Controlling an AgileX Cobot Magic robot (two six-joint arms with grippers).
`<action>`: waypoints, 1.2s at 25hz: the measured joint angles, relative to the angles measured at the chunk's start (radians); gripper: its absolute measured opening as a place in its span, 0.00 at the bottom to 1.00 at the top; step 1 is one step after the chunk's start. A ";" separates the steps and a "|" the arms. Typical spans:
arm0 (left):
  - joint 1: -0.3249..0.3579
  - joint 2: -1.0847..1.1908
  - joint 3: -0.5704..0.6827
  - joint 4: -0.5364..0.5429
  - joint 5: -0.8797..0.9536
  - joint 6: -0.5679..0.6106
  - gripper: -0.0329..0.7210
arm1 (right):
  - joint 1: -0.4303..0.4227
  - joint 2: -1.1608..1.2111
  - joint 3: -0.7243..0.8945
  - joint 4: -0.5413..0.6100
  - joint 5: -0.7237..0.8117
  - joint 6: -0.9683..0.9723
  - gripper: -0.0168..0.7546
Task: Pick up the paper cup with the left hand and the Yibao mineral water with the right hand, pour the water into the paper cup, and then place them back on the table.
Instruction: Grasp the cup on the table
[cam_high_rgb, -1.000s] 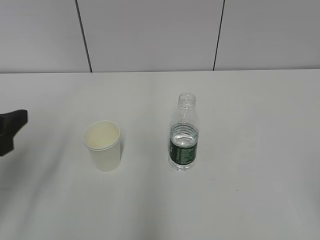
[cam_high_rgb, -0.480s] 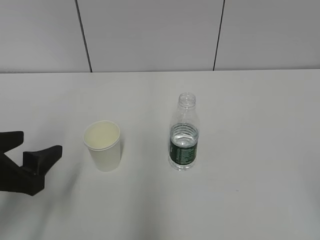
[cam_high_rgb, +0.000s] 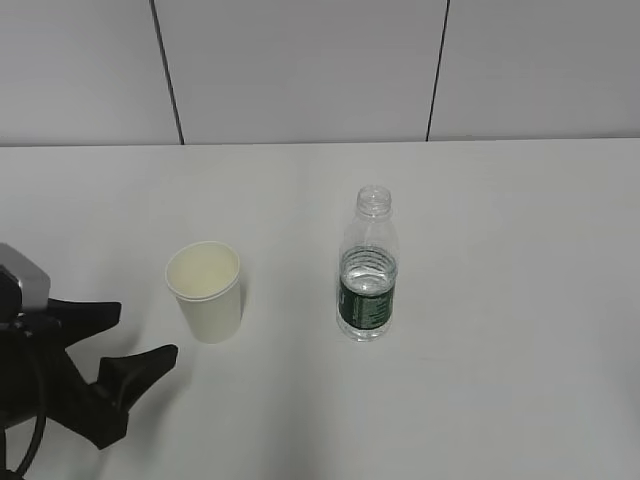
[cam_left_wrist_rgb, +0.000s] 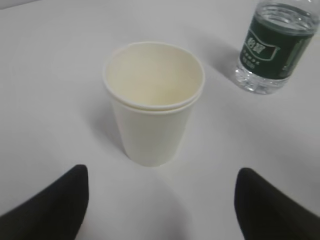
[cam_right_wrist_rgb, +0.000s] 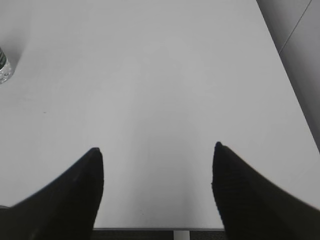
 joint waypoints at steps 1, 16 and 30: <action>0.013 0.039 0.000 0.022 -0.054 0.000 0.80 | 0.000 0.000 0.000 0.000 0.000 0.000 0.67; 0.098 0.270 -0.089 0.102 -0.152 0.086 0.78 | 0.000 0.000 0.000 0.000 0.000 0.000 0.67; 0.099 0.364 -0.245 0.183 -0.150 0.086 0.78 | 0.000 0.000 0.000 0.000 0.000 0.000 0.67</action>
